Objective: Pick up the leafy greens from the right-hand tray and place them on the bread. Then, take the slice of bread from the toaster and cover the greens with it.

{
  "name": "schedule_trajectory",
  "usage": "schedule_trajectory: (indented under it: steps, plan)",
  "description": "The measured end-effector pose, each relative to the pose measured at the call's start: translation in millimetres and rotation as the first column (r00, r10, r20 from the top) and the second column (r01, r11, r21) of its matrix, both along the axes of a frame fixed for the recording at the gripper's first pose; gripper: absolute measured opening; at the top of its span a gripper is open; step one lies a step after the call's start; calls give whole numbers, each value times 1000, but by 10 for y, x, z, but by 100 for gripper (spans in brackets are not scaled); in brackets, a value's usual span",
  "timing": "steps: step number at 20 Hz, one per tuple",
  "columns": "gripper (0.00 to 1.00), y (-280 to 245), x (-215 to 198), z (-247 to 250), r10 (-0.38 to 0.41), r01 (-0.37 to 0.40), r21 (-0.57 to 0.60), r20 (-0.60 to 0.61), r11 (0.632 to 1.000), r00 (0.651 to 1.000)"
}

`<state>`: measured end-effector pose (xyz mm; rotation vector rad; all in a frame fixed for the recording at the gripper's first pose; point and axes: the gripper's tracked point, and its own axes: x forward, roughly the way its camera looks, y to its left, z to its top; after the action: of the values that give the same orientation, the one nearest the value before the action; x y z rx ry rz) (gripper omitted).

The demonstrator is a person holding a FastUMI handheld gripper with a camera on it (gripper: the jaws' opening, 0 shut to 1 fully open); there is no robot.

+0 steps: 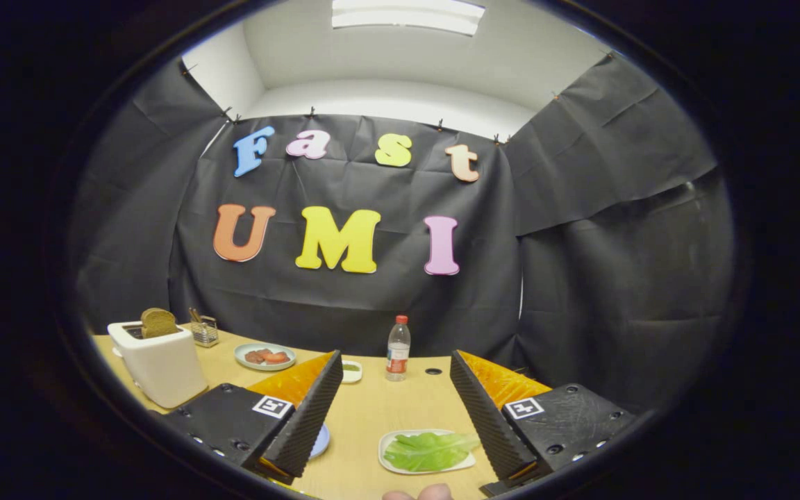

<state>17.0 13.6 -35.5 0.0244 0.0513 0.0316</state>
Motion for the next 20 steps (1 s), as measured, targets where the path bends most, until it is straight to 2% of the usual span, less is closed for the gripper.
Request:
schedule_trajectory:
  steps: [7, 12, 16, 20]
  plan:
    - [95, -282, -4, -4, -9, 8, -14, -35, 1000, 999]
    - [95, -424, 153, -340, 9, -22, -78, -160, 997, 987]
    - [95, -296, 359, -936, 82, -108, -62, -330, 992, 940]
    - [95, -326, 529, -1570, 98, -145, -56, -495, 988, 863]
